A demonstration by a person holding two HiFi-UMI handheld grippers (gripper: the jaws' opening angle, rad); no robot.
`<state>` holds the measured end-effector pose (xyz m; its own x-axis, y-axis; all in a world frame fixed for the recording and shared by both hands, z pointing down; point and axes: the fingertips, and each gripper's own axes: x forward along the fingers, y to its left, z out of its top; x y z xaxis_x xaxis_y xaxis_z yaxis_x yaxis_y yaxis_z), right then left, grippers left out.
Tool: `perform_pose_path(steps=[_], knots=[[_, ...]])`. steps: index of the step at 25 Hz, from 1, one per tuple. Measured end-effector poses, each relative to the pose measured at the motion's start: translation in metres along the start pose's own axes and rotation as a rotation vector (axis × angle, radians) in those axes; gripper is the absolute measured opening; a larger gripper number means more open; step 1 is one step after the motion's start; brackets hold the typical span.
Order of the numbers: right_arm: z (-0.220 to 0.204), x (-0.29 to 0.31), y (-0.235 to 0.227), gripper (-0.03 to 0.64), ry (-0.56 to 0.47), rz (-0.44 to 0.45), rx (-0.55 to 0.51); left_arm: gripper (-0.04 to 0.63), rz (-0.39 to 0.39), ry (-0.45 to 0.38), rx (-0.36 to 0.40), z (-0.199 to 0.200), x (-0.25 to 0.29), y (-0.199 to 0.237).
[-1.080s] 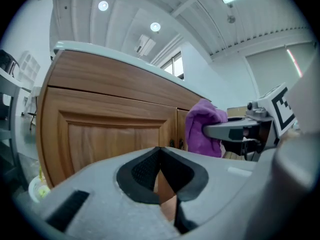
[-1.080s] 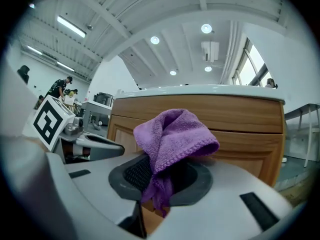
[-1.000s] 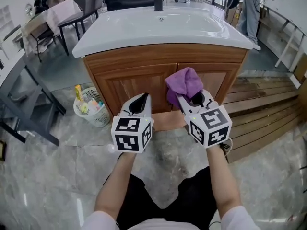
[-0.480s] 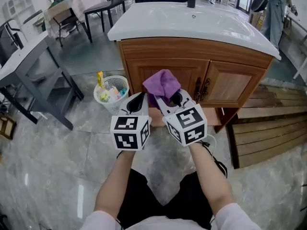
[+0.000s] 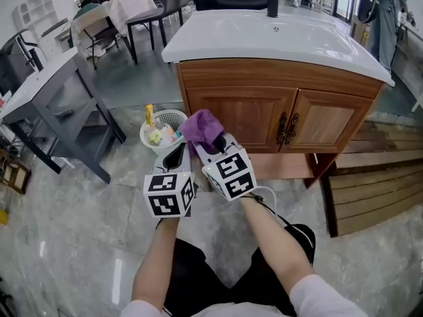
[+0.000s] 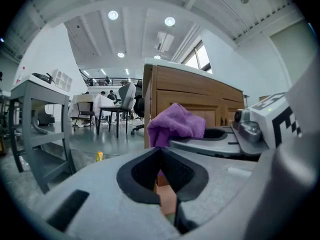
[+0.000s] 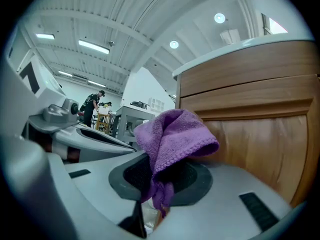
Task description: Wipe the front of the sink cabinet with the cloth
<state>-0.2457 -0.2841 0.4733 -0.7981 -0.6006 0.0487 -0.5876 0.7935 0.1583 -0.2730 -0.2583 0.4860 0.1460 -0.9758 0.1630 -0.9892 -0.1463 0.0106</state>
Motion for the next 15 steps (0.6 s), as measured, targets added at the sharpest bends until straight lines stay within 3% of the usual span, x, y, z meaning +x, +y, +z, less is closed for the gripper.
perform_pose_path(steps=[15], knots=[[-0.004,-0.036,-0.048,0.072,0.078,-0.091,-0.045,0.005,-0.095,-0.018,0.019,0.011,0.021,-0.045]])
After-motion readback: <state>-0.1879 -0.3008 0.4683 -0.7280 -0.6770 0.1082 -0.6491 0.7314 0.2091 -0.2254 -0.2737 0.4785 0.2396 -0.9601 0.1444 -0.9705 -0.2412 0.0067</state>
